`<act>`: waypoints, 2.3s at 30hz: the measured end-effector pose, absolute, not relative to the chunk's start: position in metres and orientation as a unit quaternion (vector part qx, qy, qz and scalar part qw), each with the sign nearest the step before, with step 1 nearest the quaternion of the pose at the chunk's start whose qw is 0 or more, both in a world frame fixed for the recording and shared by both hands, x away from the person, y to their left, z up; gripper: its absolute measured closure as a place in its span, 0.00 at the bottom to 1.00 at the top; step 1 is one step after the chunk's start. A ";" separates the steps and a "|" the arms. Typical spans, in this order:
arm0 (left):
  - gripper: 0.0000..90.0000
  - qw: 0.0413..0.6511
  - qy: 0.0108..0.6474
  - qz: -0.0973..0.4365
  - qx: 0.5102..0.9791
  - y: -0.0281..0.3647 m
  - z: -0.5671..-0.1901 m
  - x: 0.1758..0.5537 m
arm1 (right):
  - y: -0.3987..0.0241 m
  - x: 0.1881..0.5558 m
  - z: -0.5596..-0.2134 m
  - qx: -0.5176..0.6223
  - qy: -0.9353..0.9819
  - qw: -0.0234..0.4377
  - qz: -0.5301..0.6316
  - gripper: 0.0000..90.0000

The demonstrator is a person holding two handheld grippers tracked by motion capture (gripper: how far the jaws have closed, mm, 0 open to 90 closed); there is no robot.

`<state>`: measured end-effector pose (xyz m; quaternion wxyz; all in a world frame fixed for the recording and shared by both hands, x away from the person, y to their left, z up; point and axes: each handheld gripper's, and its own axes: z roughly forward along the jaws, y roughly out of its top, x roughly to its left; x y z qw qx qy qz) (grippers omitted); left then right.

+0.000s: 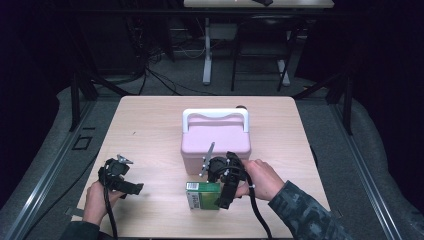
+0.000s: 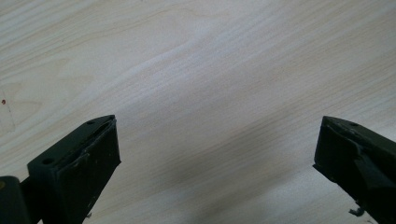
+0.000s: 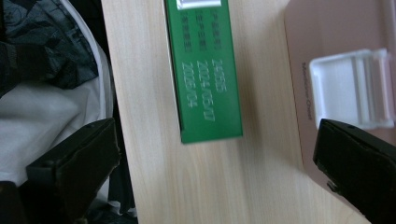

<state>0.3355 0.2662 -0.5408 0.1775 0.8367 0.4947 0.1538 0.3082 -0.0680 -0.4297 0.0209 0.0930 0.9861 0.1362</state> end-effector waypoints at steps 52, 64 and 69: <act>0.00 0.166 0.491 0.149 0.842 0.265 -0.543 0.336 | -0.004 0.314 -0.445 0.024 0.999 0.012 0.032 0.68; 0.00 0.167 0.491 0.149 0.842 0.265 -0.543 0.336 | -0.010 0.316 -0.439 0.037 0.999 0.018 0.036 0.69; 0.00 0.168 0.492 0.149 0.841 0.265 -0.543 0.336 | -0.017 0.314 -0.432 0.041 0.998 0.022 0.040 0.69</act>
